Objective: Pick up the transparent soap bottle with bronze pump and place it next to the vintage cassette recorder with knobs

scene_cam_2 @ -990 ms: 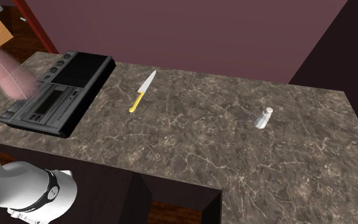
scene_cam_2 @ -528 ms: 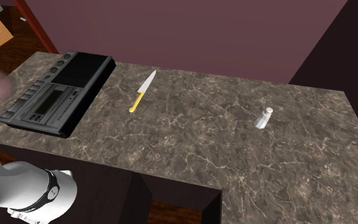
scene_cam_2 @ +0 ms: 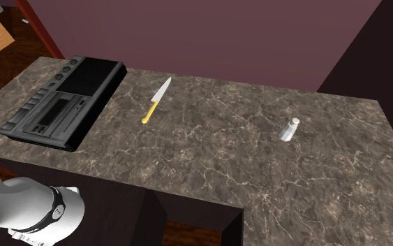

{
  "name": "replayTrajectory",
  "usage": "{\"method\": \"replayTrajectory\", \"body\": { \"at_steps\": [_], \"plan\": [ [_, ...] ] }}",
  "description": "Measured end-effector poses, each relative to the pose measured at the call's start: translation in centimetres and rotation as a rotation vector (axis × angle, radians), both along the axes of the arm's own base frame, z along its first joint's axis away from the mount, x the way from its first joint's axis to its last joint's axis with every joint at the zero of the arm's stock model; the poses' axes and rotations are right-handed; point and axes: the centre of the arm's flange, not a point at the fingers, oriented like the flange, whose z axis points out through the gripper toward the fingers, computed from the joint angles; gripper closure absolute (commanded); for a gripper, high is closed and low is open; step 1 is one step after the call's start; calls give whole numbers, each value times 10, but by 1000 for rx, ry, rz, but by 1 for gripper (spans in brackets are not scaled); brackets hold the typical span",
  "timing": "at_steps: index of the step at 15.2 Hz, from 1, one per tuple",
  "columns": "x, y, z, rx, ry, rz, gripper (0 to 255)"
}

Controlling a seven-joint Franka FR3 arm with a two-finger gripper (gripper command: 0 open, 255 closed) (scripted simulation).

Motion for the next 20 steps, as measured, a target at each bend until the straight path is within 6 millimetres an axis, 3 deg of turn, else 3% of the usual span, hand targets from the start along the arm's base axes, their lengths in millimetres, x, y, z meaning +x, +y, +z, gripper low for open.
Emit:
{"method": "replayTrajectory", "body": {
  "at_steps": [4, 6, 20],
  "plan": [
    [-53, -11, 0, -1, 0, 0, 255],
    [-68, -16, 0, -1, 0, 0, 255],
    [-74, -17, -71, -1, 0, -1, 255]
  ]
}}
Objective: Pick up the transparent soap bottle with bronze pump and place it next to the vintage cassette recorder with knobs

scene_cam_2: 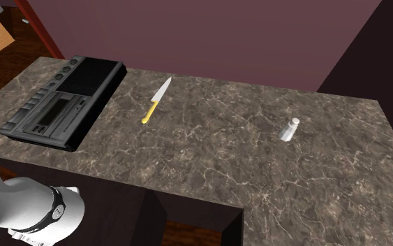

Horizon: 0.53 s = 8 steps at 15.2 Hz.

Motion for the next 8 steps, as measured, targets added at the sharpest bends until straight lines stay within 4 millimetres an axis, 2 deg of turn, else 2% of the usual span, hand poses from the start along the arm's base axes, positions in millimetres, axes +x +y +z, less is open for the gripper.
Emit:
{"method": "replayTrajectory", "body": {
  "at_steps": [8],
  "plan": [
    [-1, 0, -43, 0, 0, 0, 255]
  ]
}}
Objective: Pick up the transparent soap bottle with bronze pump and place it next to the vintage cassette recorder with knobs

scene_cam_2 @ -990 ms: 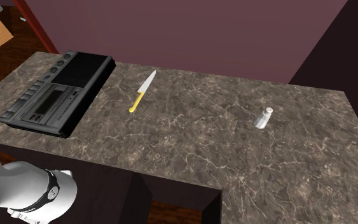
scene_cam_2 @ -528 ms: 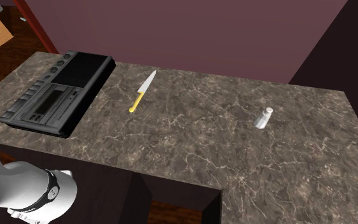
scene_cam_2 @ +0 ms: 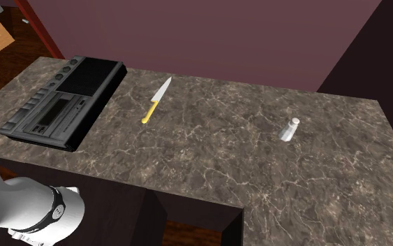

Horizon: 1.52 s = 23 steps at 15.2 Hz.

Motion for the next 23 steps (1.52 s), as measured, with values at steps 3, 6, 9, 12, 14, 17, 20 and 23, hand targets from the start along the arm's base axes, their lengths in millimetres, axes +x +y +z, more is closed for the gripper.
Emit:
{"method": "replayTrajectory", "body": {
  "at_steps": [3, 6, 9, 12, 14, 17, 20, 23],
  "plan": [
    [0, 0, -16, 0, 0, 0, 255],
    [0, 0, -33, 0, 0, 0, 255],
    [1, 1, -39, 0, 0, 0, 255],
    [1, 1, -39, 0, 0, 0, 255],
    [1, 1, -40, 0, 0, 0, 0],
    [1, 1, -39, 0, 0, 0, 0],
    [1, 1, -39, 0, 0, 0, 0],
    [-1, 0, -13, 0, 1, 1, 0]
  ]
}}
